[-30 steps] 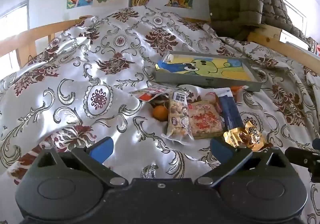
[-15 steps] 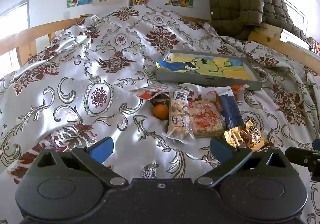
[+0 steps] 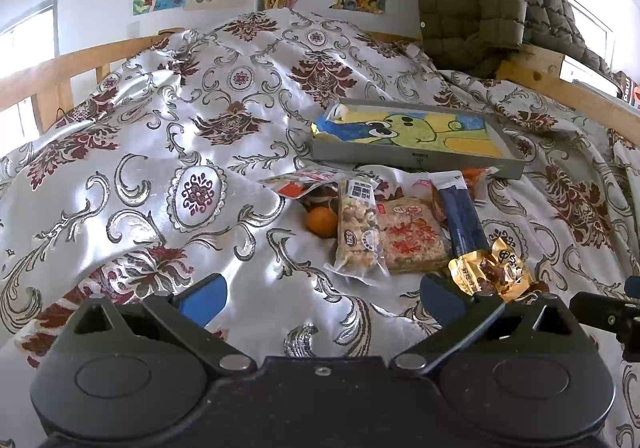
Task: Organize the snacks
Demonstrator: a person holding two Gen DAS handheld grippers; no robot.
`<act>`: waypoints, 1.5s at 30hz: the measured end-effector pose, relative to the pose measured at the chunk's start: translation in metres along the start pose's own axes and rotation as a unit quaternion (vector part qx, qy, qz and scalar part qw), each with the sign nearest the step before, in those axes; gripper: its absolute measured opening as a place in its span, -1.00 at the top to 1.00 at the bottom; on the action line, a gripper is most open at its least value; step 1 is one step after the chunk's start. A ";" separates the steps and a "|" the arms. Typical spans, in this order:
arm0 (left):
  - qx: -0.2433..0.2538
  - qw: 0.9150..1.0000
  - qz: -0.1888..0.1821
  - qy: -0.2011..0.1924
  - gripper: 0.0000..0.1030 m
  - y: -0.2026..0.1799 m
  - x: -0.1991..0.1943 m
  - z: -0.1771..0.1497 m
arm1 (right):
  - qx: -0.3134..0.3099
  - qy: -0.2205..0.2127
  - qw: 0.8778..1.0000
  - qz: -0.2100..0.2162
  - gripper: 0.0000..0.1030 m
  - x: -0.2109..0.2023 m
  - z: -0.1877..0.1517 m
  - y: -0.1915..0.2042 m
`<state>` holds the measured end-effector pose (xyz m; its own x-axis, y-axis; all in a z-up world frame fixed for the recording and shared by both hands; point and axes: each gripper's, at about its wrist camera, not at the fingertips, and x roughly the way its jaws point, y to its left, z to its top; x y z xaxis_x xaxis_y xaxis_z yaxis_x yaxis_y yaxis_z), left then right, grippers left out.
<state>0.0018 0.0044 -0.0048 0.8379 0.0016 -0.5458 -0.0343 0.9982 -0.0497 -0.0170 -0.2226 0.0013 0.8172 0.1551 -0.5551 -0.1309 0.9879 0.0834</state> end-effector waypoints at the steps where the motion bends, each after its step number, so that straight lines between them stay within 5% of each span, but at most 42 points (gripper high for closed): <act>1: 0.000 1.000 0.000 0.000 -0.99 0.000 0.000 0.000 | 0.000 0.000 1.000 0.000 -1.00 0.000 0.000 0.000; 45: 0.005 1.000 0.001 0.005 -0.99 0.001 0.002 -0.003 | -0.003 0.009 1.000 -0.004 -1.00 0.005 -0.003 0.001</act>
<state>0.0018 0.0054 -0.0088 0.8322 0.0023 -0.5545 -0.0293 0.9988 -0.0399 -0.0149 -0.2205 -0.0035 0.8081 0.1475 -0.5703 -0.1283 0.9890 0.0740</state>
